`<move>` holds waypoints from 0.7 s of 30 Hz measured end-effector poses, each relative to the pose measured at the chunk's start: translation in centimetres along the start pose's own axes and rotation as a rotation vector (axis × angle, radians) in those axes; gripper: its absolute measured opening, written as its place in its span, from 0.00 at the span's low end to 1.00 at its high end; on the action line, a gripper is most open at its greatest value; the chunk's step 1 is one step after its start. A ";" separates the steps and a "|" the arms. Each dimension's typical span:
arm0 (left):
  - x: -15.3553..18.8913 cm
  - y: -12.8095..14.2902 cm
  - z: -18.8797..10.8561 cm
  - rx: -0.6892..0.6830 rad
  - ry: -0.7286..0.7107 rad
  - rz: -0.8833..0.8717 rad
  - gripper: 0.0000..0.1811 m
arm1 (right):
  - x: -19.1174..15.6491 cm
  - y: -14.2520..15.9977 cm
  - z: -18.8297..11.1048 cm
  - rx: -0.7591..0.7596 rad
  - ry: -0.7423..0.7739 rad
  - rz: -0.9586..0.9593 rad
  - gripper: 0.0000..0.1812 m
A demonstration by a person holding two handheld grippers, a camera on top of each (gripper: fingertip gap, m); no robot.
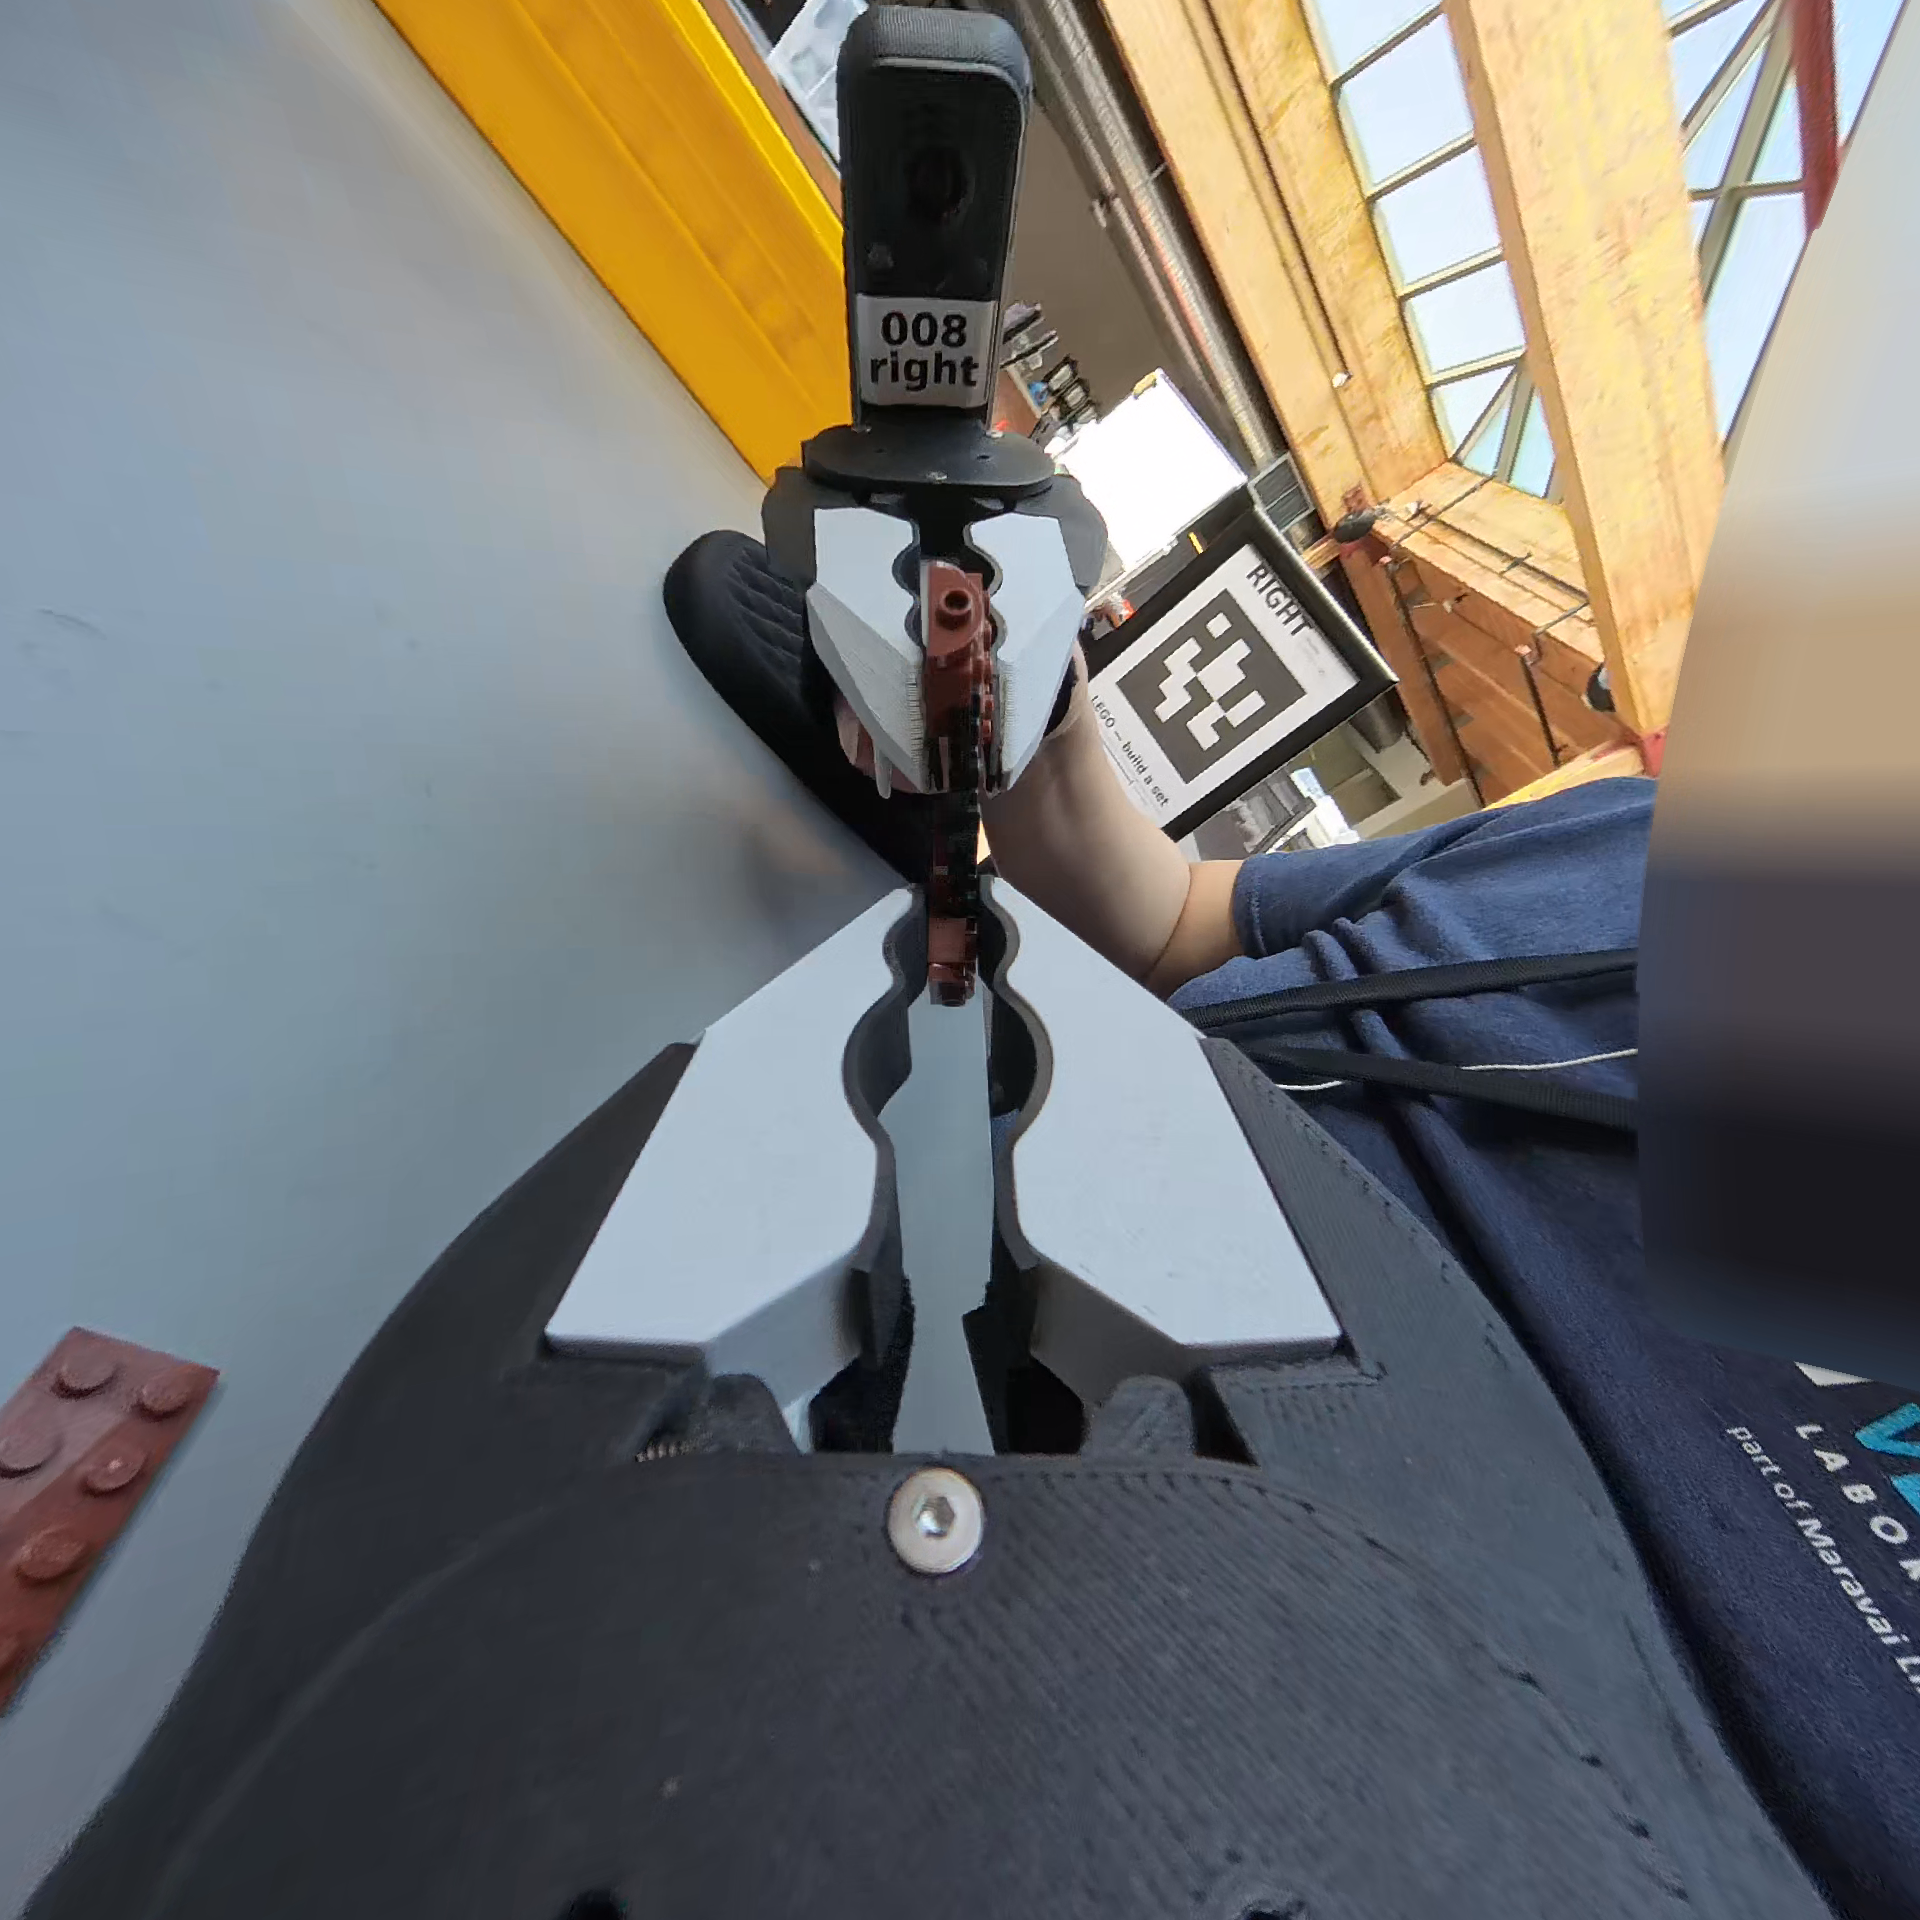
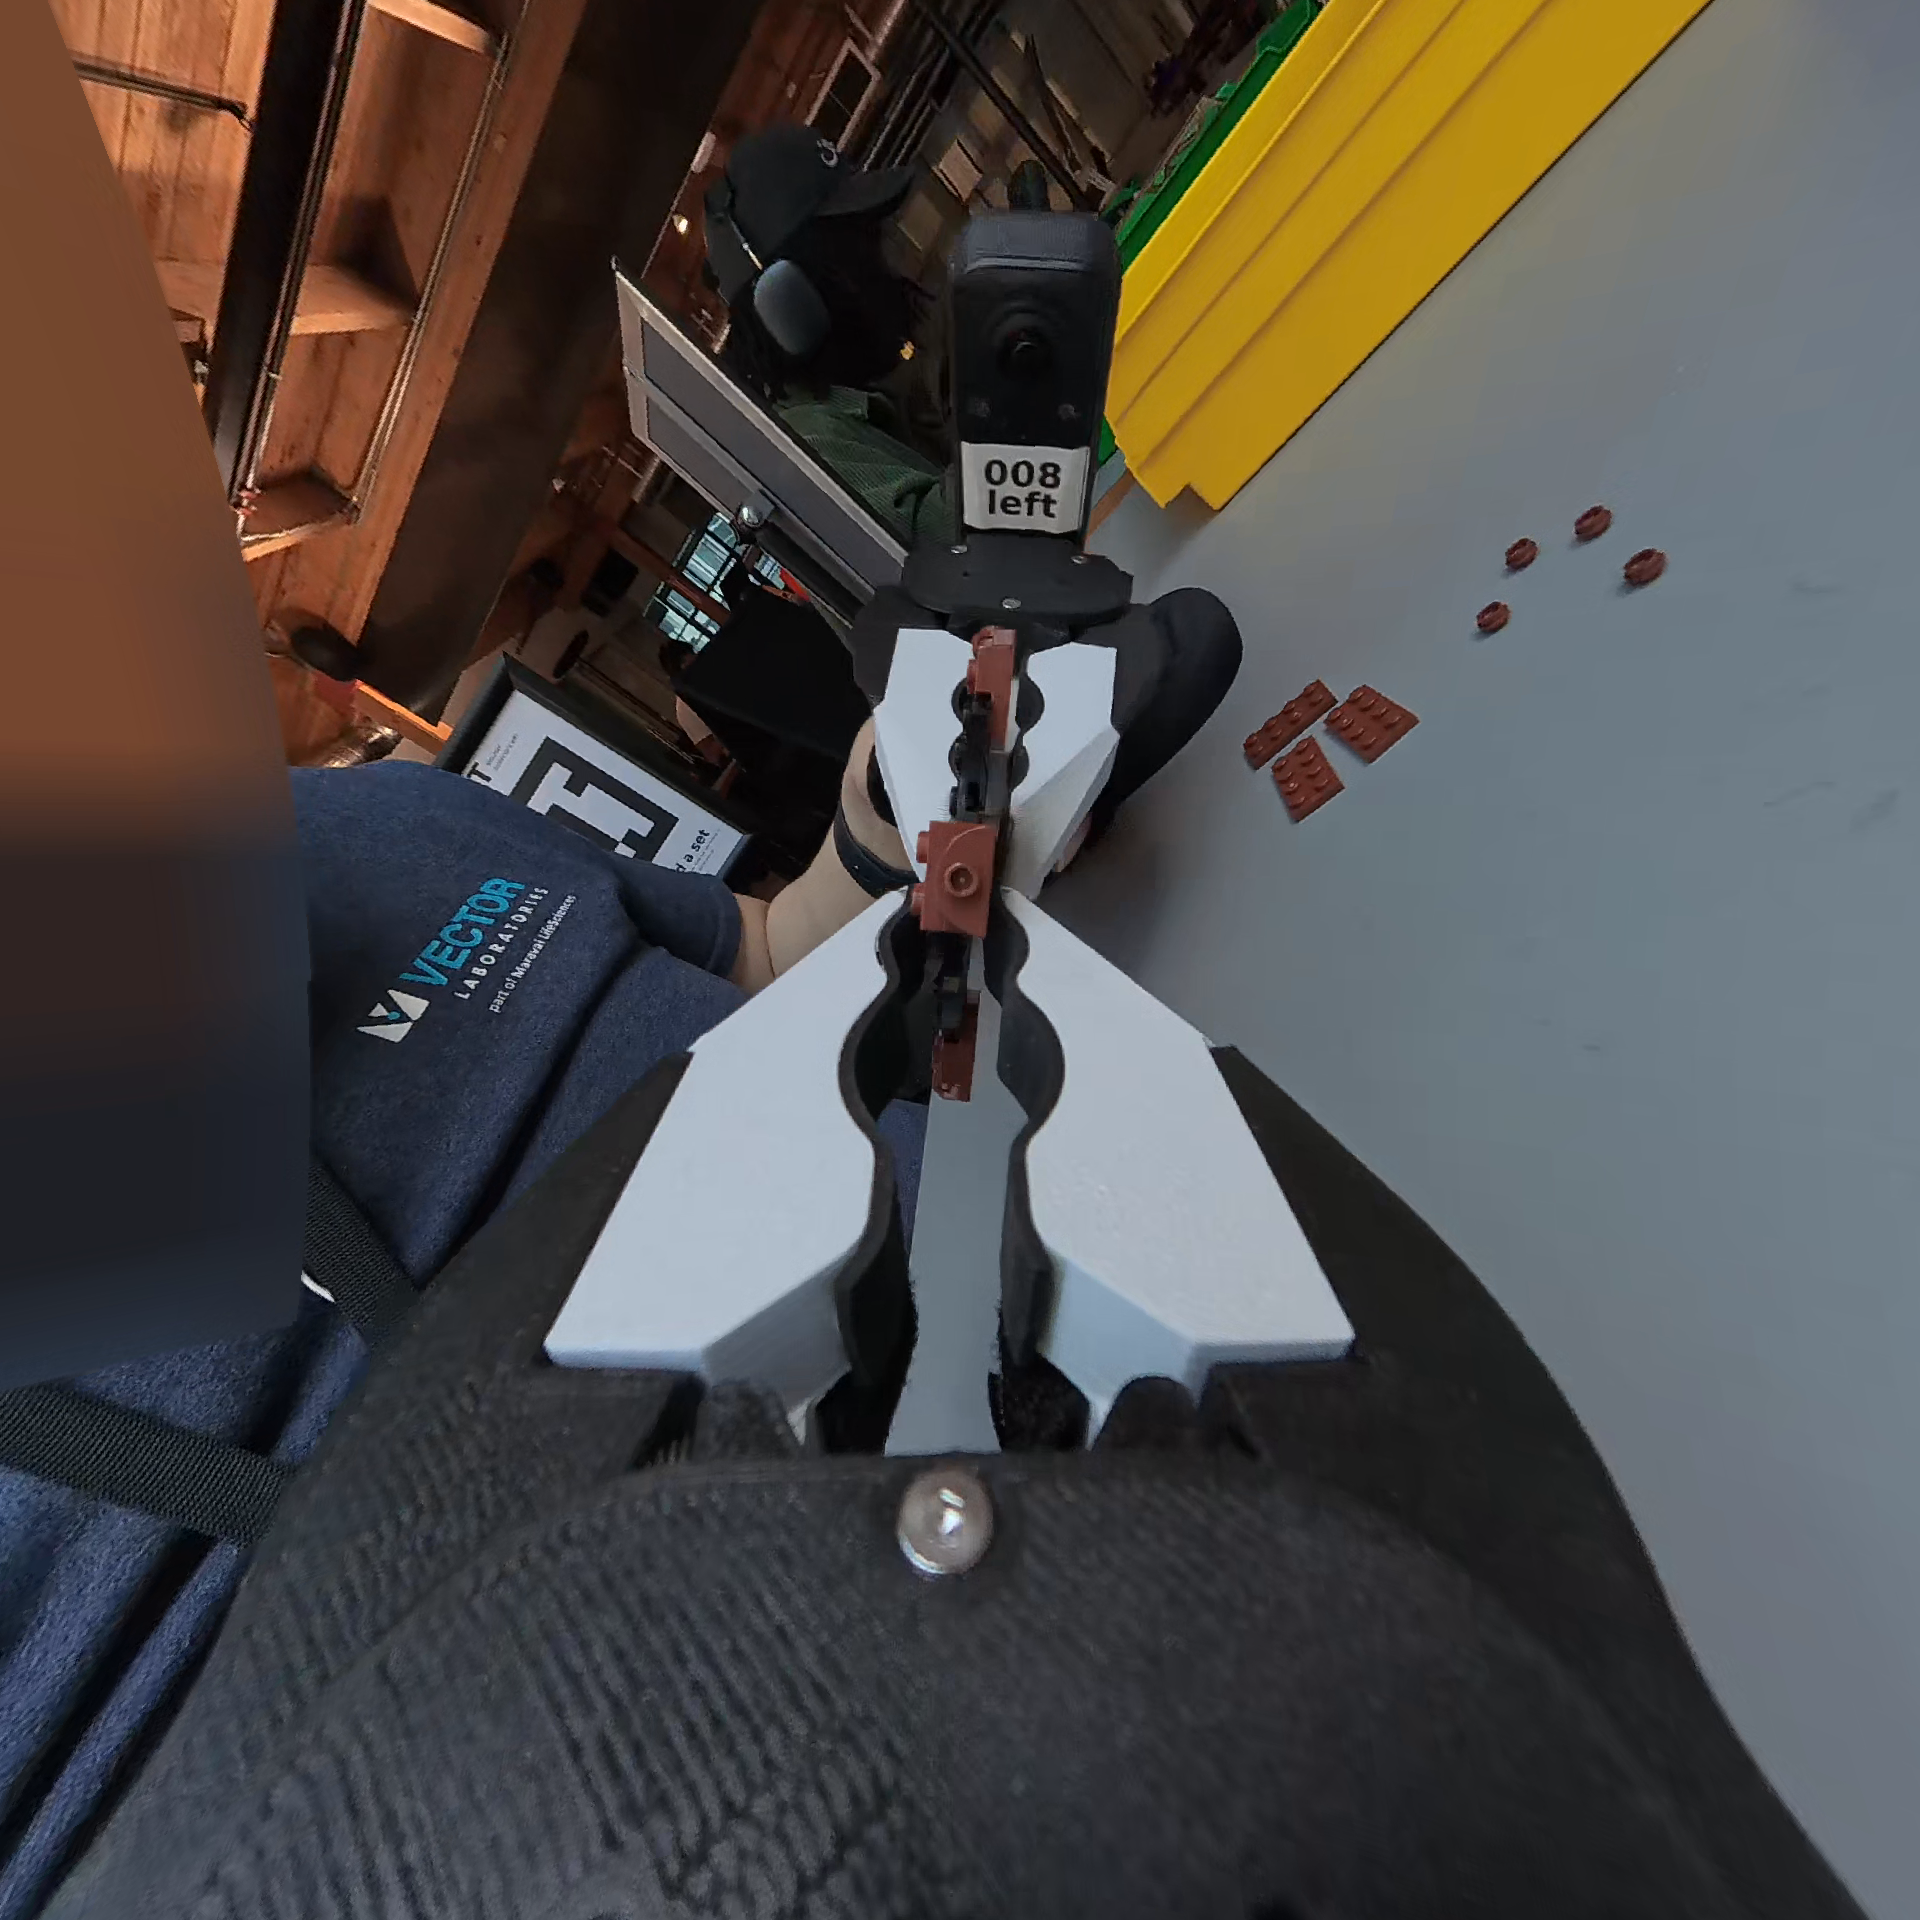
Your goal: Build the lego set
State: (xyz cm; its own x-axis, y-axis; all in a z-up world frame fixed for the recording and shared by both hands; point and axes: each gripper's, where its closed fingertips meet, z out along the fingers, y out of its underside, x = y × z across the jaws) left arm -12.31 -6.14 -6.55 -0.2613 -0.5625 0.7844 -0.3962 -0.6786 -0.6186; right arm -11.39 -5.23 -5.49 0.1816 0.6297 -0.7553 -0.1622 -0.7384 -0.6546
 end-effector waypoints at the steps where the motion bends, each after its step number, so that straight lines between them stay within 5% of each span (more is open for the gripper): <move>1: 0.0 0.1 0.0 0.003 0.019 -0.012 0.03 | 0.0 0.0 0.0 0.007 -0.005 0.001 0.05; 4: -0.3 0.5 0.0 -0.027 0.011 -0.037 0.03 | 0.0 0.0 0.0 0.014 -0.016 0.037 0.17; 12: -2.1 1.9 -0.1 -0.145 -0.131 -0.037 0.04 | 2.1 1.7 -0.2 -0.074 0.038 0.040 0.06; 18: -5.1 -1.0 -6.3 -0.129 -0.551 0.370 0.21 | 1.6 -1.7 -2.7 0.144 -0.070 0.090 0.06; 21: -6.8 -1.9 -8.4 -0.174 -0.700 0.514 0.20 | 1.6 -2.8 -3.8 0.220 -0.076 0.088 0.06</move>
State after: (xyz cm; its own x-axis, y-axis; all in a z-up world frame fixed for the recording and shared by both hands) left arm -17.17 2.90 -10.32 0.1319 -0.9769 0.1679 -0.5215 -0.2125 -0.8264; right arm -6.97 -3.12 -4.74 0.0854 0.5877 -0.8045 -0.3826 -0.7262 -0.5711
